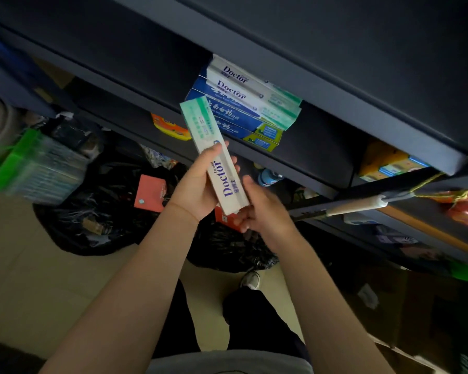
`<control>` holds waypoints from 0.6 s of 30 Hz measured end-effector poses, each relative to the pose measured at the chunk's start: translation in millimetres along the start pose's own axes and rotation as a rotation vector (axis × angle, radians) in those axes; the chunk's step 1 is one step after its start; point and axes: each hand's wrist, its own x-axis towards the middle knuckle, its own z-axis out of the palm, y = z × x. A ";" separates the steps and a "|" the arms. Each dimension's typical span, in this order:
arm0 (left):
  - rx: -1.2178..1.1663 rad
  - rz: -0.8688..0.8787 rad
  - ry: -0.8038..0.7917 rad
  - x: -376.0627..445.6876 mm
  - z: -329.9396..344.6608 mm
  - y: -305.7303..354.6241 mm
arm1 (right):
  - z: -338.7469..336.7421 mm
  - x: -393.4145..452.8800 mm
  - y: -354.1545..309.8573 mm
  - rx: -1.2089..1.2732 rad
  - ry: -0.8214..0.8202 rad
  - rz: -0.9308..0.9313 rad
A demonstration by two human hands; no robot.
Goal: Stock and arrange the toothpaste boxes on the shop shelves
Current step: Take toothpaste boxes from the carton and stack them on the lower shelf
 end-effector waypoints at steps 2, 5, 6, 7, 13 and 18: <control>0.082 0.008 0.017 4.7 10.1 -0.6 | -1.3 -5.1 2.7 0.055 -0.094 -0.036; 0.235 0.052 0.047 9.6 20.2 0.3 | -10.4 -1.1 2.0 -0.010 -0.060 -0.087; 0.328 0.066 0.068 10.4 21.8 1.1 | -14.3 1.1 0.9 -0.055 -0.034 -0.107; 0.450 0.076 0.089 10.2 24.2 2.7 | -18.1 2.7 -1.5 -0.090 0.003 -0.133; 1.282 0.375 0.043 2.0 35.4 4.8 | -32.8 7.5 -27.7 0.024 0.153 -0.274; 1.531 0.650 0.050 5.3 21.5 13.7 | -17.5 14.7 -33.7 0.277 0.195 -0.205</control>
